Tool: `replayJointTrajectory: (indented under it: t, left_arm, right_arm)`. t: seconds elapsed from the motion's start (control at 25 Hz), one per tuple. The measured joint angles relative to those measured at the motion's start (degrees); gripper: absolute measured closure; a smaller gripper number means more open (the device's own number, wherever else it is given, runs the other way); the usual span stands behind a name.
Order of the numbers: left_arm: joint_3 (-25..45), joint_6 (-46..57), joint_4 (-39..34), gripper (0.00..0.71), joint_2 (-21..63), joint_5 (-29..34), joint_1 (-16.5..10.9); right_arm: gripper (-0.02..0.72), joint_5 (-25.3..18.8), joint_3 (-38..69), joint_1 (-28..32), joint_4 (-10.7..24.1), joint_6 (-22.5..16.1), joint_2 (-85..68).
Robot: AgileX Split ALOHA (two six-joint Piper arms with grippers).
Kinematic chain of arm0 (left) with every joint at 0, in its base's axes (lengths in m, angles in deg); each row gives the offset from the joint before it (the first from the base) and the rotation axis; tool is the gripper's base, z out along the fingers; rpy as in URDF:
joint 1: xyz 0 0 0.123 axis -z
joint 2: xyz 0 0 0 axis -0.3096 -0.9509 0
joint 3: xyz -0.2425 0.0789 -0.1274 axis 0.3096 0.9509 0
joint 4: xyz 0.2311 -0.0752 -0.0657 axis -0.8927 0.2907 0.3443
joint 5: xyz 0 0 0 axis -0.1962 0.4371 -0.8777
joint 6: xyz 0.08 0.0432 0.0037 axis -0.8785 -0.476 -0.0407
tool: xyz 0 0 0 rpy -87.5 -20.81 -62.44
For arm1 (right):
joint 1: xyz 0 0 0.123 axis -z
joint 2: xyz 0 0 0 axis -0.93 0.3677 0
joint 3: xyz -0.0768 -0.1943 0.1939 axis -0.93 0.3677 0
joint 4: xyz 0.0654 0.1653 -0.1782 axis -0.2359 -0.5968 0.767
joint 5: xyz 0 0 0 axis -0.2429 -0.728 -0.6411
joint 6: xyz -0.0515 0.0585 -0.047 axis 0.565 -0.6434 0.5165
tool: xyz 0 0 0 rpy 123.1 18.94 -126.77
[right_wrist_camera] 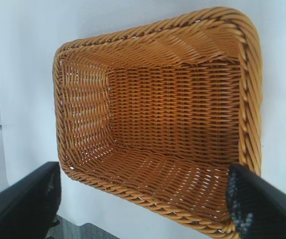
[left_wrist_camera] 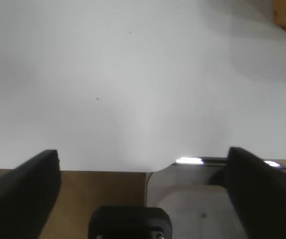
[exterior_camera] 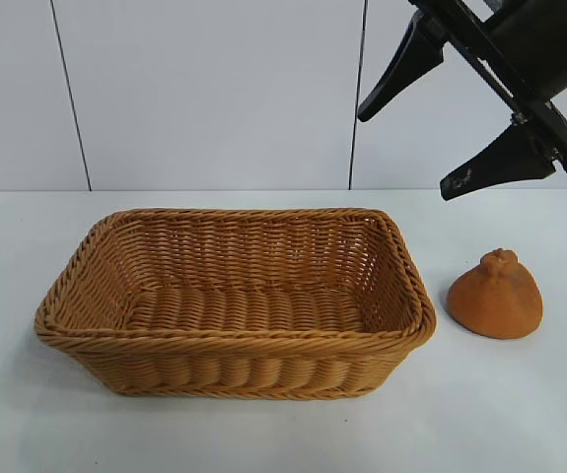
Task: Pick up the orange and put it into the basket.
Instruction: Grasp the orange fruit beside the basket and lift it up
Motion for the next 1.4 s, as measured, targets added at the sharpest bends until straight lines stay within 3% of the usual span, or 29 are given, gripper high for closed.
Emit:
replayJointTrajectory:
  t: [0.36,0.6,0.8,1.08,1.4]
  left_arm:
    - [2.62,0.0,0.26,0.074,9.79,1.64,0.0]
    - [2.62,0.0,0.26,0.074,9.95,1.64,0.4]
    - [2.62,0.0,0.26,0.074,13.11,1.58,5.03]
    - [2.75,0.0,0.26,0.074,24.95,1.6,5.57]
    - [2.75,0.0,0.26,0.074,25.53,2.01,5.57]
  right_arm:
    - [0.087,-0.17,0.0,0.0,1.35,0.11,0.0]
    - [0.087,-0.27,0.0,0.0,6.88,-0.75,0.0]
    - [0.087,-1.25,-0.62,0.0,10.96,-1.93,0.0]
    - [0.087,-1.65,-5.62,1.99,21.35,-8.67,0.0]
    - [0.087,-3.08,-6.75,11.77,24.02,-9.07,2.43]
